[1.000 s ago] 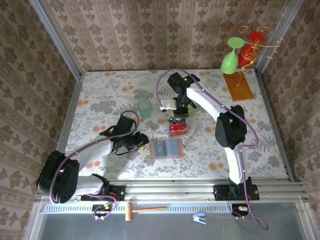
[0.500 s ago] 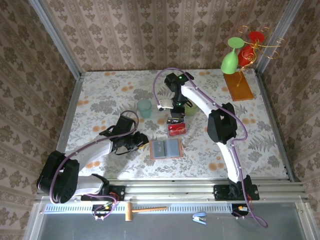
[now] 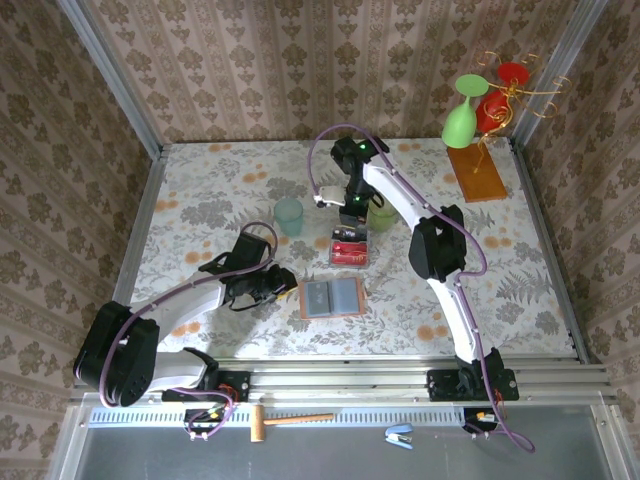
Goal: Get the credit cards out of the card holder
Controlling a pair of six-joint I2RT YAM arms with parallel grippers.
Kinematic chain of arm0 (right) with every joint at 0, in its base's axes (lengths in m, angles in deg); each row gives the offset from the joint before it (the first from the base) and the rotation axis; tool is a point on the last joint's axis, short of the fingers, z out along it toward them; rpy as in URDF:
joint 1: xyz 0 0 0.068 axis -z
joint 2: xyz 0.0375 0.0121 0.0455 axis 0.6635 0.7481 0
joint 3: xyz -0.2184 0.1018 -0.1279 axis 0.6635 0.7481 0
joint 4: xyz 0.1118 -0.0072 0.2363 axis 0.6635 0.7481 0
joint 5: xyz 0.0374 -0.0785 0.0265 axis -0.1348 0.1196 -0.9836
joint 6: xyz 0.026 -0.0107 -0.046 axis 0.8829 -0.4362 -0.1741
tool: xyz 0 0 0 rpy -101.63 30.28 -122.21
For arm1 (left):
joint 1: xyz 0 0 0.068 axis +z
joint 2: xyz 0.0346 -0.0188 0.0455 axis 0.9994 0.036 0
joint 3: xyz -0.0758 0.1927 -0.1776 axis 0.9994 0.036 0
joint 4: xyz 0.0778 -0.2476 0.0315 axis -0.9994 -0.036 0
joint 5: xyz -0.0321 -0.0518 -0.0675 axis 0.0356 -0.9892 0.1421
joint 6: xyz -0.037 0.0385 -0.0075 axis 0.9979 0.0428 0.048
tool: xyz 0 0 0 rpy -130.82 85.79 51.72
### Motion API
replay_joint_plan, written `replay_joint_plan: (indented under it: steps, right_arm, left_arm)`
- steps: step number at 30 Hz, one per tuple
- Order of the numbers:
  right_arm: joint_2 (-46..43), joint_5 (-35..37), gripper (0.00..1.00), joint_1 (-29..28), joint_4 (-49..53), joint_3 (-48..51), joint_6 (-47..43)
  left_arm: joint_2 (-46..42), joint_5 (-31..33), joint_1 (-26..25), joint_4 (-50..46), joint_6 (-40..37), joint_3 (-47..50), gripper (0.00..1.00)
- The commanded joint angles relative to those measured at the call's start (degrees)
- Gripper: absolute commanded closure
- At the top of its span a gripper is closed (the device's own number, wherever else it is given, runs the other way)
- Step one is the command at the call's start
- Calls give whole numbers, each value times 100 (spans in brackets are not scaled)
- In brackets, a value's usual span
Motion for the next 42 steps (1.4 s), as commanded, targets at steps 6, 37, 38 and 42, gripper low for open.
replay_joint_plan:
  steps: [6,37,38,42]
  right_arm:
    - [193,-203,100,-2,703,-133,-299]
    - [-3113,-161,75,-375,-3748,4452,3244]
    - [-3227,-182,75,-400,-3910,4648,3515]
    - [-3528,-63,74,-484,-4342,5201,4832]
  left_arm:
    - [77,-119,59,106,-47,9,72]
    - [464,-237,-9,310,-134,-142,76]
    - [482,-238,-19,331,-126,-133,77]
    - [594,-243,-113,455,-76,-116,79]
